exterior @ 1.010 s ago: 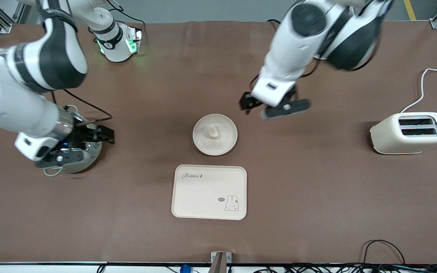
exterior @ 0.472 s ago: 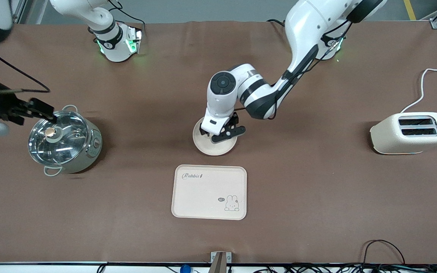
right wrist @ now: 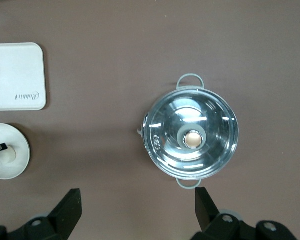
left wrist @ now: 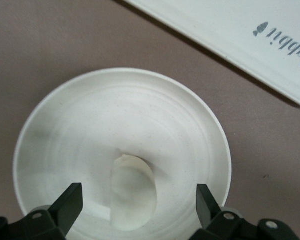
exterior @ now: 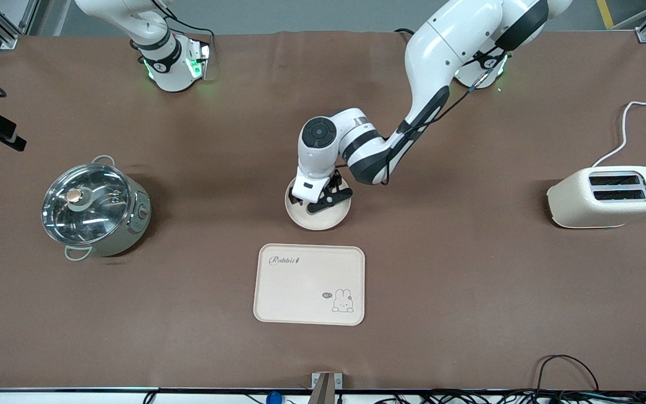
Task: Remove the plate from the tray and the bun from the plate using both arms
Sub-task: 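Lower the left gripper onto the white bun on the plate, then grasp the bun with the left gripper and carry it toward the toaster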
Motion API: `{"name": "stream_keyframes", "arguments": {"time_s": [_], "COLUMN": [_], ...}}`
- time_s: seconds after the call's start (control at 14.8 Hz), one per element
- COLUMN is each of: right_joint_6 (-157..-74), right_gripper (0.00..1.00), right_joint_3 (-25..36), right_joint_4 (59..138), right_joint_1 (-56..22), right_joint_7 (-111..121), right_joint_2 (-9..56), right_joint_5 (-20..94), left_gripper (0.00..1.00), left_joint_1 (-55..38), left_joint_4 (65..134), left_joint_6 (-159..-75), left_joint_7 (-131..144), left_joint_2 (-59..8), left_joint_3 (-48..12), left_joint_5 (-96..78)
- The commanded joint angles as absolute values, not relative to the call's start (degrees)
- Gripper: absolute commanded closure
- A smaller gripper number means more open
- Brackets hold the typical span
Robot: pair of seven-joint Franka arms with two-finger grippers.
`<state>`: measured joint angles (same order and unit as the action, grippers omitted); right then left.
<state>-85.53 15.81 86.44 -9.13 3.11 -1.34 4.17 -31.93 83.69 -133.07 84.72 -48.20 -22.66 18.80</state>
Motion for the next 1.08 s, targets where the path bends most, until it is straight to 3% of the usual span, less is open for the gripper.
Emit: {"name": "stream_keyframes", "arguments": {"time_s": [0.0,0.07,0.13,0.2,0.34,0.4,0.61,0.67,0.81,1.01], "right_joint_6": [-87.4,-87.4,-87.4,-87.3,-87.4,-87.3,-87.3,-87.4,-87.8,-88.3], "right_gripper": [0.0,0.0,0.0,0.0,0.0,0.0,0.0,0.0,0.0,0.0], "right_joint_3": [9.3,7.8,7.3,7.3,7.6,7.6,7.6,7.6,7.6,7.5], "right_joint_4": [92.5,92.8,93.4,93.4,93.3,93.3,93.3,93.1,92.6,92.5], "right_joint_1": [-3.4,-2.2,-1.8,-2.2,-2.9,-3.1,-3.0,-3.0,-3.0,-3.0], "right_joint_7": [3.4,3.4,3.4,3.4,3.3,3.3,3.3,3.3,3.3,3.3], "right_joint_2": [-5.9,-6.1,-6.2,-6.2,-6.2,-6.1,-5.7,-5.7,-5.4,-5.1], "right_joint_5": [2.3,2.0,1.4,1.0,0.0,-0.2,-0.2,-0.2,-0.2,-0.1], "left_gripper": [0.07,0.26,0.54,0.72,0.84,0.96,1.0,1.0,1.0,1.0], "left_joint_1": [-34.4,-34.4,-34.3,-34.8,-35.4,-35.3,-34.7,-33.9,-28.3,-16.4], "left_joint_4": [82.3,82.3,82.4,82.4,82.4,82.4,82.4,82.2,81.9,83.5], "left_joint_6": [-134.1,-134.1,-134.1,-134.1,-134.1,-134.1,-132.6,-128.3,-118.8,-111.5], "left_joint_7": [87.4,87.4,87.5,88.6,90.9,91.1,89.7,86.8,74.9,54.1], "left_joint_2": [-49.7,-49.7,-49.7,-49.7,-49.7,-49.6,-48.7,-47.4,-42.7,-36.3], "left_joint_3": [-20.7,-20.7,-20.7,-20.7,-20.5,-20.5,-20.5,-20.5,-21.9,-24.1], "left_joint_5": [20.1,20.2,20.3,20.0,20.2,20.2,22.3,23.8,22.2,16.7]}}
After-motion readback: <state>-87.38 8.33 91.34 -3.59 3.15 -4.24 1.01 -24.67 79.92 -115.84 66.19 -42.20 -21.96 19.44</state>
